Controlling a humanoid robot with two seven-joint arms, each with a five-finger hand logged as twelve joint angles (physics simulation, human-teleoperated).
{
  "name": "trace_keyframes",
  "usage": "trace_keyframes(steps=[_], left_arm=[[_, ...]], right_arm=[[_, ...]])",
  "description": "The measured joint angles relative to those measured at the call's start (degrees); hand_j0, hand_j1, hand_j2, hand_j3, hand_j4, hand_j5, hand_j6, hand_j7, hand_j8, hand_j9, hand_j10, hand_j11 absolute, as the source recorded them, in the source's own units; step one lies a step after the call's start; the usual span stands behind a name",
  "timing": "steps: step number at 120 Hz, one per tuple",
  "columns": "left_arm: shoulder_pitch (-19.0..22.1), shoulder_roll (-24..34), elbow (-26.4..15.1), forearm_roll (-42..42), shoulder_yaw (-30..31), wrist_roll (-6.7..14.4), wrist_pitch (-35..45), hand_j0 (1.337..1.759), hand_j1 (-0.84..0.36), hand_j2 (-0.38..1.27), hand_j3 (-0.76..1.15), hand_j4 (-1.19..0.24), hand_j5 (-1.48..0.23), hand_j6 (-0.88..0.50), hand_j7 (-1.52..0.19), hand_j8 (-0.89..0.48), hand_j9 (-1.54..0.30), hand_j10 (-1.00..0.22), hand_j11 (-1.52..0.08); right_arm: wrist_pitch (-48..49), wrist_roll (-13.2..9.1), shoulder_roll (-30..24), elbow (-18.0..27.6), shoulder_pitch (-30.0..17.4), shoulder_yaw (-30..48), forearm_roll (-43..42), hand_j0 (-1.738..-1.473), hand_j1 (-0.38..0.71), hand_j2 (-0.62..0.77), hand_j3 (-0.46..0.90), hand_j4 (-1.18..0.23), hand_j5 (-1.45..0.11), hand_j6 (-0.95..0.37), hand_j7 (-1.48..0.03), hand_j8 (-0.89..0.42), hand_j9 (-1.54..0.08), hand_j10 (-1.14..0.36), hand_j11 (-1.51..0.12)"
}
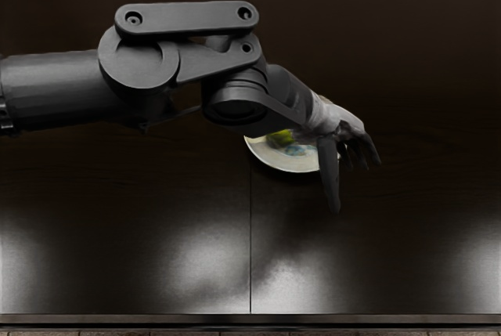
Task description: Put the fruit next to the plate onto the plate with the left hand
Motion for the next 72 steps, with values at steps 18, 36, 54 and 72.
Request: trace_keyframes(steps=[18,36,54,72], left_arm=[[0.09,3.66,-4.20,-4.66,-1.33,0.00,0.06,1.658,0.02,0.06,0.00,-0.28,-0.36,-0.27,-0.36,-0.27,-0.36,-0.27,-0.36],[4.51,11.53,-8.81,-9.75,-3.33,0.00,0.03,1.658,0.01,0.06,0.00,-0.28,-0.36,-0.28,-0.36,-0.28,-0.36,-0.28,-0.36],[10.08,17.26,-12.48,-12.64,-6.55,0.00,-0.44,1.658,0.01,0.06,0.00,-0.28,-0.37,-0.28,-0.37,-0.28,-0.37,-0.28,-0.37],[13.12,22.61,-14.34,-18.14,-9.19,0.00,-1.93,1.658,0.01,0.06,0.00,-0.28,-0.37,-0.28,-0.37,-0.28,-0.37,-0.28,-0.37]], right_arm=[[0.00,0.00,0.00,0.00,-0.09,0.00,0.00,-1.658,-0.31,-0.01,0.00,-0.03,-0.04,-0.03,-0.04,-0.03,-0.04,-0.03,-0.04],[0.00,-0.02,0.00,0.00,-0.17,0.00,0.00,-1.658,-0.31,-0.01,0.00,-0.03,-0.04,-0.03,-0.04,-0.03,-0.04,-0.03,-0.04],[0.00,-0.06,0.00,0.00,-0.23,0.00,0.00,-1.658,-0.31,-0.01,0.00,-0.03,-0.04,-0.03,-0.04,-0.03,-0.04,-0.03,-0.04],[0.00,-0.07,0.00,0.00,-0.40,0.05,0.00,-1.658,-0.31,-0.01,0.00,-0.03,-0.04,-0.03,-0.04,-0.03,-0.04,-0.03,-0.04]])
